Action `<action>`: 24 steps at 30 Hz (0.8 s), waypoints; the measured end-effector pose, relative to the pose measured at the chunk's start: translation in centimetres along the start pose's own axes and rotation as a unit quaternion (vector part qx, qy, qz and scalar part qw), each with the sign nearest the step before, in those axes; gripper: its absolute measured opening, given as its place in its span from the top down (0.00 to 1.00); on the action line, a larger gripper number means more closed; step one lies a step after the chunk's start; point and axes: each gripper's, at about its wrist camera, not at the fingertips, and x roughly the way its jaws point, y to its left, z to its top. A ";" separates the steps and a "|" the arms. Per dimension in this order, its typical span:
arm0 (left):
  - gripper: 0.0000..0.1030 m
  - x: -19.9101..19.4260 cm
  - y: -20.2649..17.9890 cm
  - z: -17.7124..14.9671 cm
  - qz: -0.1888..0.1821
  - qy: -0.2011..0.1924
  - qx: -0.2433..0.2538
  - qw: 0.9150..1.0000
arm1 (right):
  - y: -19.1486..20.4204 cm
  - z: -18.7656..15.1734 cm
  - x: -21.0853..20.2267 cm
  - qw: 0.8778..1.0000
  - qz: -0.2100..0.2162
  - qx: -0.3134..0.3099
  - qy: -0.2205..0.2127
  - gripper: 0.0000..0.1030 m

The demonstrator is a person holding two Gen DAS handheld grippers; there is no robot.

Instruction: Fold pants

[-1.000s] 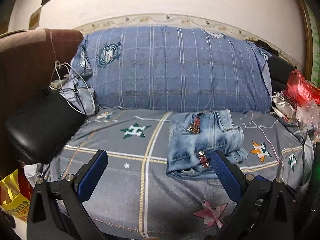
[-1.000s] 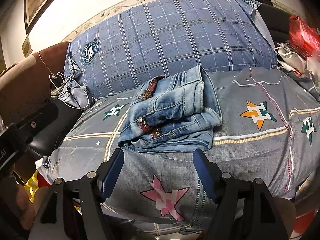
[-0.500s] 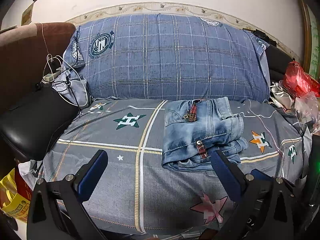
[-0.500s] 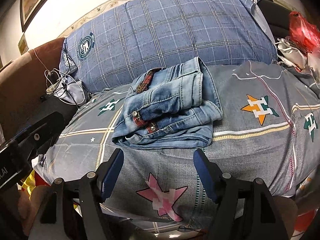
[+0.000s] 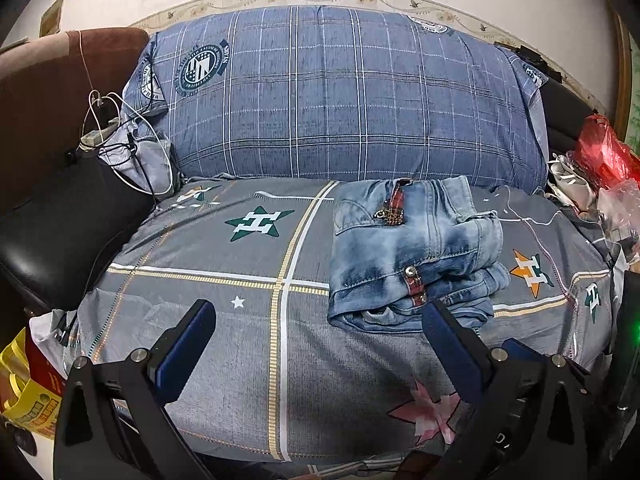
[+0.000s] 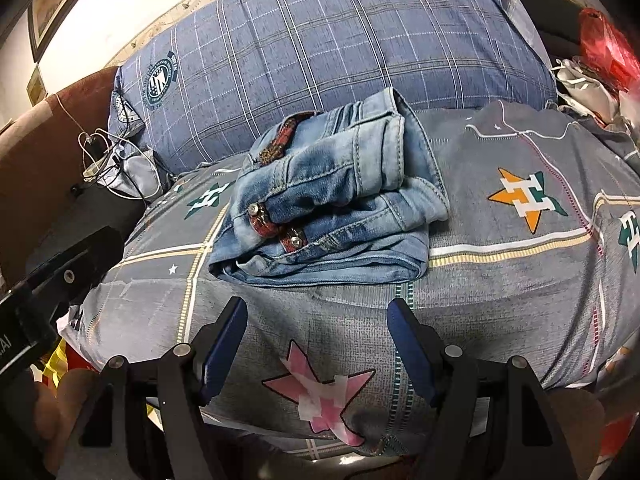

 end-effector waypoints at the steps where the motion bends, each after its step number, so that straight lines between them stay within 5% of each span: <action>1: 0.00 0.1 0.0 0.0 0.000 0.002 0.000 1.000 | -0.1 0.0 0.2 1.000 0.000 0.001 0.002 0.25; 17: 0.00 2.5 0.2 -0.3 -0.005 0.032 0.001 0.999 | -0.8 0.0 1.6 1.000 -0.003 0.011 0.014 0.25; 24: 0.00 5.3 3.6 2.2 -0.032 0.058 -0.045 0.997 | -3.2 3.4 -0.7 0.998 -0.005 0.041 -0.047 0.25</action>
